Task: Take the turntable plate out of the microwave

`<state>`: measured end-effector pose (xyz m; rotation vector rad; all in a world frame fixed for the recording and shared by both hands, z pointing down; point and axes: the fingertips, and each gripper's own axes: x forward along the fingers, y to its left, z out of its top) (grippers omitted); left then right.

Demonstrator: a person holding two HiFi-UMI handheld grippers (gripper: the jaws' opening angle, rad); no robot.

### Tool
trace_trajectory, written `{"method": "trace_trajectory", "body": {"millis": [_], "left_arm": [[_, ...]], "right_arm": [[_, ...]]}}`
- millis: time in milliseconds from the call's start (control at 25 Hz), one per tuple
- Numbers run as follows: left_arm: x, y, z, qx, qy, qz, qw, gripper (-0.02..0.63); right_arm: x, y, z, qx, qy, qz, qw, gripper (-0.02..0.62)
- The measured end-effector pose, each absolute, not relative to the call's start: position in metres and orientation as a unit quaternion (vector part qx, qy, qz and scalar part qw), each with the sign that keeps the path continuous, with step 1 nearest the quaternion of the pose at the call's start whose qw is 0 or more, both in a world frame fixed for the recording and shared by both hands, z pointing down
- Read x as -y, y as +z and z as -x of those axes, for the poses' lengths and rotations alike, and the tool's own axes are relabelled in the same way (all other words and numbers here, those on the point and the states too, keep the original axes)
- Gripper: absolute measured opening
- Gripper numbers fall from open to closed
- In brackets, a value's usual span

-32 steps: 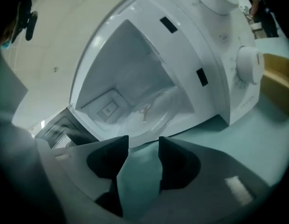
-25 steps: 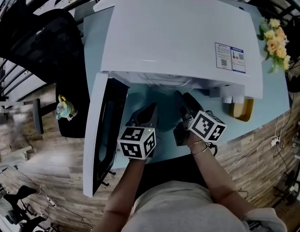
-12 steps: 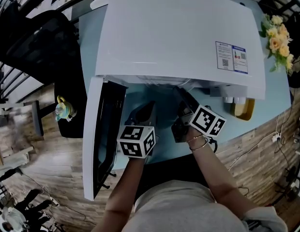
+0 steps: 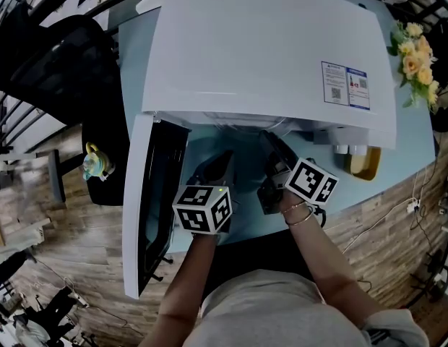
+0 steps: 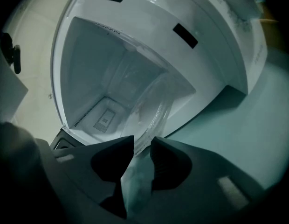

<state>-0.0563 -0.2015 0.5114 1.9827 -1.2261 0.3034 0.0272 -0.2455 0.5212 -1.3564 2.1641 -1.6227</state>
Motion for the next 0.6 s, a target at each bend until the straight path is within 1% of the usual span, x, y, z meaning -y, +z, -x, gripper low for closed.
{"method": "trace_trajectory", "body": {"millis": [240, 400, 480, 600], "left_arm": [[0.201, 0.511, 0.060, 0.490, 0.109, -0.772, 0.391, 0.010], [0.202, 0.507, 0.055, 0.474, 0.086, -0.781, 0.398, 0.095], [0.202, 0.507, 0.051, 0.463, 0.077, -0.786, 0.404, 0.113], [0.202, 0.505, 0.048, 0.456, 0.052, -0.785, 0.415, 0.181]], "right_arm": [[0.237, 0.521, -0.029, -0.710, -0.556, 0.426, 0.072, 0.123], [0.232, 0.519, -0.032, -0.707, -0.566, 0.417, 0.079, 0.114], [0.228, 0.519, -0.033, -0.708, -0.568, 0.412, 0.078, 0.110], [0.221, 0.518, -0.034, -0.710, -0.571, 0.406, 0.073, 0.108]]}}
